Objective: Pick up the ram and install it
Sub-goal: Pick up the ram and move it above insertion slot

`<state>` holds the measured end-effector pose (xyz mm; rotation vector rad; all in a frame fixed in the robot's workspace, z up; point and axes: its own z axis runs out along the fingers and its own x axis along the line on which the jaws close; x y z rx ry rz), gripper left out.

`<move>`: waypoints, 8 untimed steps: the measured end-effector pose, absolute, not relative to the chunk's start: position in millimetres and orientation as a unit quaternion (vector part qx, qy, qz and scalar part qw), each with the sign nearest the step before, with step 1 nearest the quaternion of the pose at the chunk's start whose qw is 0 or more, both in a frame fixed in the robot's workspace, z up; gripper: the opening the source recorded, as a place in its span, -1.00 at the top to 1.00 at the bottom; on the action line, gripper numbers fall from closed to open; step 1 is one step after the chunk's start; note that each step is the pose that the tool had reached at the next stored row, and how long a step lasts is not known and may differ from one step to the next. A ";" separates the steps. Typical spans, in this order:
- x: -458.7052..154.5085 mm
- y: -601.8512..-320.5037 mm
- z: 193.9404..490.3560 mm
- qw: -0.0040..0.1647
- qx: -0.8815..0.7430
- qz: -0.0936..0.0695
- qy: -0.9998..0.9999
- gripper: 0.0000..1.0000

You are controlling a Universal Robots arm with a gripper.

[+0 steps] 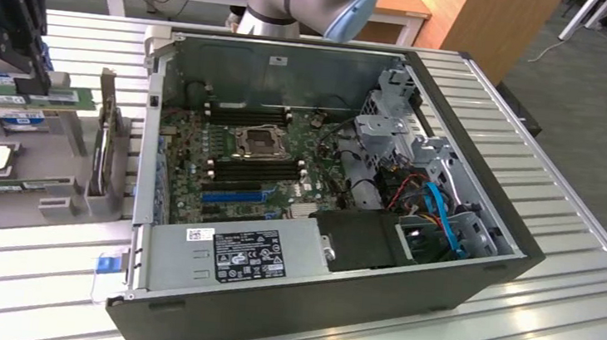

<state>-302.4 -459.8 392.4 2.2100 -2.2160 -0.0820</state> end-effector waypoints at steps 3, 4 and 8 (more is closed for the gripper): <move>-298.8 -459.8 392.4 0.005 0.706 -0.026 -0.708 0.77; -297.6 -459.8 392.5 0.005 0.706 -0.026 -0.708 0.77; -293.3 -459.7 392.5 0.005 0.706 -0.026 -0.708 0.77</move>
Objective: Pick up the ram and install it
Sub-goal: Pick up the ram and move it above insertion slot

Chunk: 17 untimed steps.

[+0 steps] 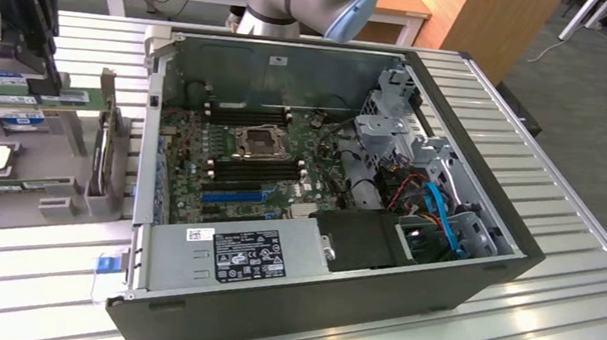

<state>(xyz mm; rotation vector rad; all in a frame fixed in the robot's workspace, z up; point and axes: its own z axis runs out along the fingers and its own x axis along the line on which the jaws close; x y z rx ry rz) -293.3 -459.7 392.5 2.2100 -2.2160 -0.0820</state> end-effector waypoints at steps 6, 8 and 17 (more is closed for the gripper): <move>-286.6 -459.8 392.5 0.005 0.706 -0.026 -0.708 0.77; -283.1 -459.7 392.5 0.005 0.706 -0.026 -0.708 0.77; -270.4 -459.7 392.6 0.005 0.706 -0.027 -0.708 0.77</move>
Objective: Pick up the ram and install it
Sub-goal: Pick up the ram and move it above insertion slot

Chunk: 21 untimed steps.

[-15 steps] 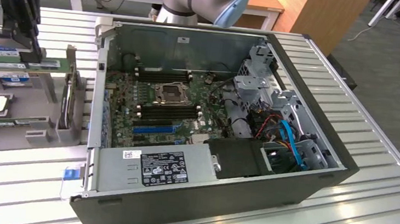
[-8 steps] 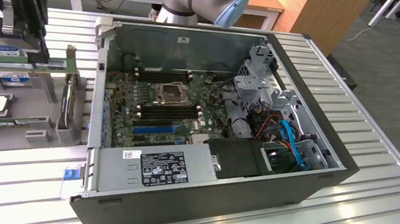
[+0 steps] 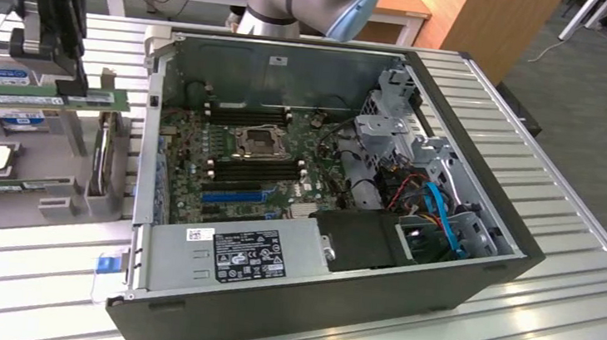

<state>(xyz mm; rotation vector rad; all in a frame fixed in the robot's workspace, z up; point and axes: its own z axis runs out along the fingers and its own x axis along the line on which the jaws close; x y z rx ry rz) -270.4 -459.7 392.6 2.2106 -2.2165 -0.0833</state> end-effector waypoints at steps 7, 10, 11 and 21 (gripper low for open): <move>-257.1 -459.7 392.7 0.004 0.706 -0.027 -0.708 0.77; -251.5 -459.8 392.8 0.004 0.706 -0.028 -0.708 0.77; -249.9 -459.7 392.8 0.004 0.706 -0.028 -0.708 0.77; -234.1 -459.7 392.9 0.003 0.706 -0.029 -0.708 0.77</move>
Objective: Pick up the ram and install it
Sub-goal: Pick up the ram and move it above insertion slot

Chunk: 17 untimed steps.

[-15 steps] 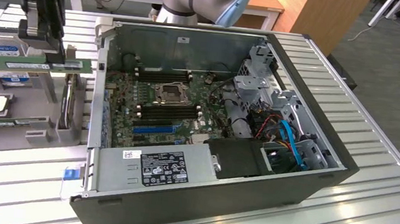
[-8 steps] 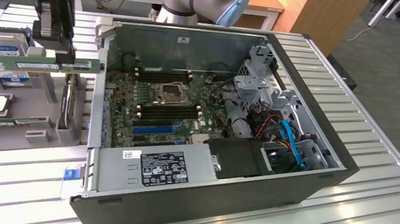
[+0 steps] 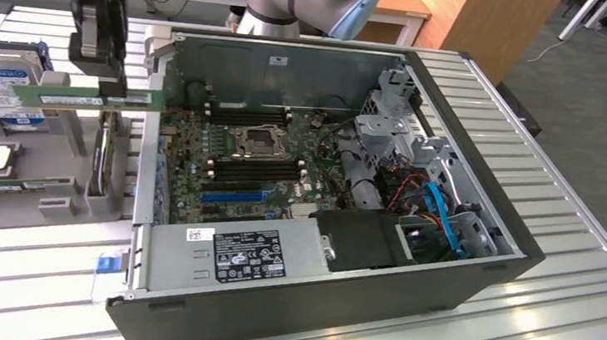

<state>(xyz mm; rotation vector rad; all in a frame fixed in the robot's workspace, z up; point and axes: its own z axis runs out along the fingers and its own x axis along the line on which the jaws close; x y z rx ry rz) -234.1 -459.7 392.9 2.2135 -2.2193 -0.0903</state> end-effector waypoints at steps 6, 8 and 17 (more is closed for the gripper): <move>-222.4 -459.7 392.9 0.002 0.706 -0.030 -0.708 0.77; -219.1 -459.7 392.8 0.002 0.706 -0.030 -0.708 0.77; -201.9 -459.8 393.0 0.000 0.706 -0.032 -0.708 0.77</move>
